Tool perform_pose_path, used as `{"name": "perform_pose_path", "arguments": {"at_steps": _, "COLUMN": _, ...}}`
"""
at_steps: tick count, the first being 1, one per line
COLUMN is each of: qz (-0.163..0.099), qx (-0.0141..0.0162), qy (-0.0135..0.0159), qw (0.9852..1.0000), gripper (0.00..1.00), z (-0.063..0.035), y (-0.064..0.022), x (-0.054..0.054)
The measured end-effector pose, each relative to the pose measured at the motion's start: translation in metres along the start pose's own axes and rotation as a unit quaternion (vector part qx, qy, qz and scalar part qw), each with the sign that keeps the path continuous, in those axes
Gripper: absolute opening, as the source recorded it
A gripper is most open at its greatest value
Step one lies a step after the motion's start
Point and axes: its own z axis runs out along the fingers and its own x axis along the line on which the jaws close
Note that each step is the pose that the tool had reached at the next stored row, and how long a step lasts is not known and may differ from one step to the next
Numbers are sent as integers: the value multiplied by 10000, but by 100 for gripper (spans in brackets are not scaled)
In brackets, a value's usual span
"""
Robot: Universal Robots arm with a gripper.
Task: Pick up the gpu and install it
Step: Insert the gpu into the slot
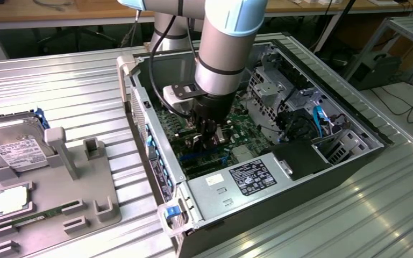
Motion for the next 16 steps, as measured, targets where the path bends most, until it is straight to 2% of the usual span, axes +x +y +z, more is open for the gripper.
{"name": "perform_pose_path", "arguments": {"at_steps": 16, "qz": -1, "qx": -25, "qy": 1, "qw": 10000, "gripper": 28, "z": 61, "y": -2, "x": 0}}
